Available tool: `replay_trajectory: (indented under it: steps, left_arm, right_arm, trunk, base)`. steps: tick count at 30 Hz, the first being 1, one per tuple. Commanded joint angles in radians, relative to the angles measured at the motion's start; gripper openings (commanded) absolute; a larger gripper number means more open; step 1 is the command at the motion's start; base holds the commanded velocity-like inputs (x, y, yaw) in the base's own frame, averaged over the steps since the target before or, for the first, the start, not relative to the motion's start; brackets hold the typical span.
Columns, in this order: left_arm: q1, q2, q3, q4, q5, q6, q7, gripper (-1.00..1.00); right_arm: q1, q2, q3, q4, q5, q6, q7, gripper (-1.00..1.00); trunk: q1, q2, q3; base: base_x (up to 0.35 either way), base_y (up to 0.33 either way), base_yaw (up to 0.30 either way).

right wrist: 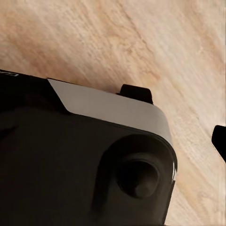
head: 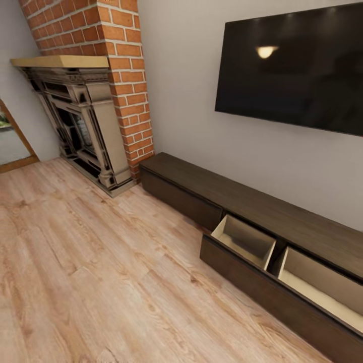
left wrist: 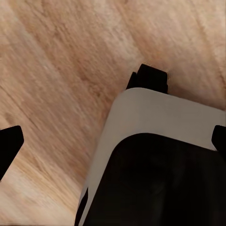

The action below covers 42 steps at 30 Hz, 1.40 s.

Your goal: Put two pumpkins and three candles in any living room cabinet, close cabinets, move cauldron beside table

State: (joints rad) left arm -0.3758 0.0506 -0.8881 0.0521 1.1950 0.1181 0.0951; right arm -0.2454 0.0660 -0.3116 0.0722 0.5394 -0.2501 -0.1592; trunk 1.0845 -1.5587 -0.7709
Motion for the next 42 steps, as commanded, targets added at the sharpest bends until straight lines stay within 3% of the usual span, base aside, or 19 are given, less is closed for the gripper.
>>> replay_trajectory:
  steps: [1, 3, 5, 8, 25, 31, 42]
  left_arm:
    - [0.000, 0.000, 0.000, 0.000, 0.000, 0.000, 0.000, 1.00]
    - [0.000, 0.000, 0.000, 0.000, 0.000, 0.000, 0.000, 1.00]
    - [0.000, 0.000, 0.000, 0.000, 0.000, 0.000, 0.000, 1.00]
    - [0.000, -0.001, 0.000, 0.000, 0.000, 0.000, 0.000, 1.00]
    - [0.000, -0.021, 0.003, -0.003, 0.006, 0.000, -0.006, 1.00]
    - [0.000, -0.010, 0.004, 0.000, 0.007, -0.013, -0.007, 1.00]
    - [0.000, -0.013, 0.004, -0.001, 0.005, -0.028, -0.007, 1.00]
  right_arm:
    - [0.000, 0.000, 0.000, 0.000, -0.018, 0.000, -0.012, 1.00]
    - [0.000, -0.001, 0.000, -0.001, -0.070, 0.000, -0.021, 1.00]
    - [0.000, -0.004, 0.000, -0.003, -0.096, 0.000, -0.024, 1.00]
    - [0.000, -0.009, 0.001, -0.005, -0.109, 0.001, -0.026, 1.00]
    - [0.000, -0.001, 0.005, -0.001, -0.107, -0.001, -0.026, 1.00]
    - [0.000, -0.002, 0.005, 0.001, -0.112, -0.001, -0.026, 1.00]
    - [0.000, -0.001, 0.005, 0.003, -0.113, 0.000, -0.026, 1.00]
  trunk:
    - [0.000, 0.000, 0.001]
    - [0.000, 0.000, 0.003]
    - [0.000, 0.000, 0.005]
    - [0.000, 0.000, 0.007]
    - [0.000, 0.000, 0.023]
    - [0.000, 0.000, 0.029]
    - [0.000, 0.000, 0.039]
  base:
    - [0.000, 0.000, 0.265]
    - [0.000, 0.000, 0.265]
    - [0.000, 0.000, 0.265]
    - [0.000, 0.000, 0.265]
    - [0.000, 0.000, 0.265]
    - [0.000, 0.000, 0.265]
    - [0.000, 0.000, 0.265]
